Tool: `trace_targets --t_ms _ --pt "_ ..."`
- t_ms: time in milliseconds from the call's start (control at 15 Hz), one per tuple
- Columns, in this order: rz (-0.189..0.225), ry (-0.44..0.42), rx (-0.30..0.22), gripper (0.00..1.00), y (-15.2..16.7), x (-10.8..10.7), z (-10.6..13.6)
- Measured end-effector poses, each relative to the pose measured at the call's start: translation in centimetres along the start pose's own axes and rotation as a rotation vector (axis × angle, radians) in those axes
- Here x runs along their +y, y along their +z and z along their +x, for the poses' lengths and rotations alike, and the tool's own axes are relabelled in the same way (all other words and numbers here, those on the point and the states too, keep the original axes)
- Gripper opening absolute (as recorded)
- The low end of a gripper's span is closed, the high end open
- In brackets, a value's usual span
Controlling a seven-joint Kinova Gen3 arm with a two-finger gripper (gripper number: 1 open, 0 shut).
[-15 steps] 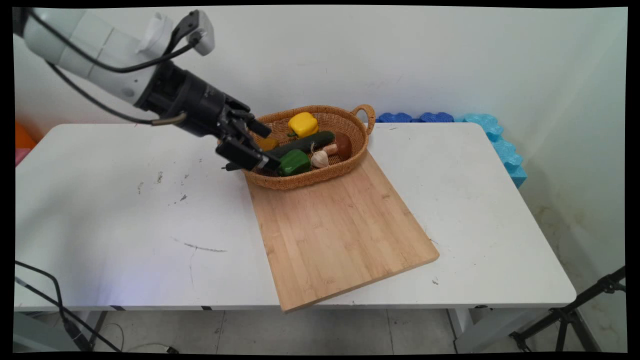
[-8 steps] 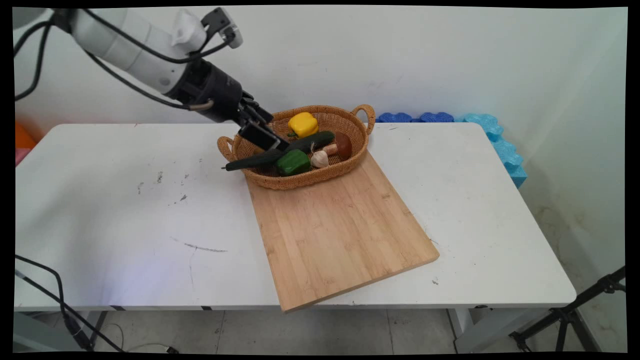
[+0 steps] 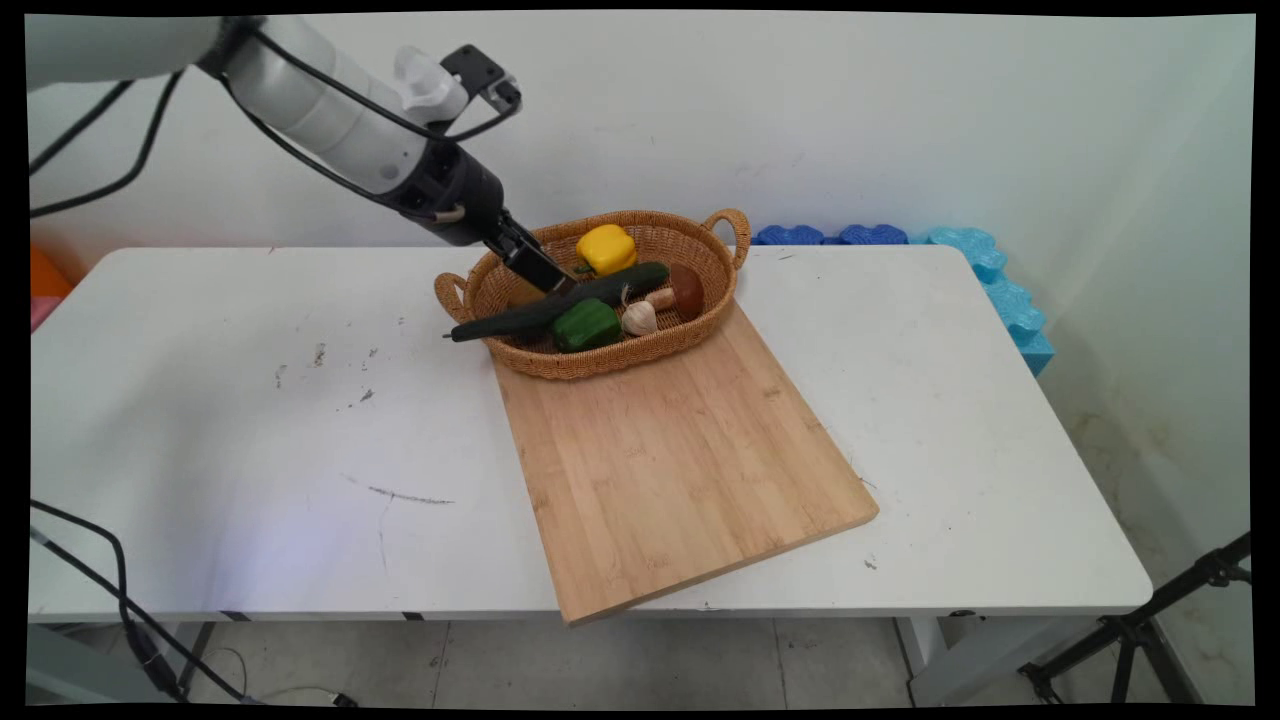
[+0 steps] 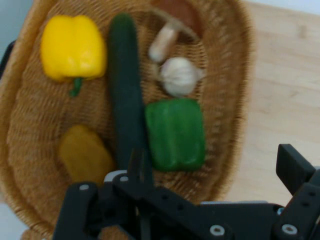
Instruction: Pick up the cucumber from the vegetable basket
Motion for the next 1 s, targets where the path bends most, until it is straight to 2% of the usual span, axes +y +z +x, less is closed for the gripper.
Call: trace_targets --t_ms 267,600,1000 --pt "0.056 -0.046 -0.052 1.00 2.1 -1.0 0.2" --pt "0.104 -0.085 -0.114 1.00 4.3 -2.1 -0.2" --pt "0.128 -0.111 -0.178 1.00 6.7 -2.7 -0.9"
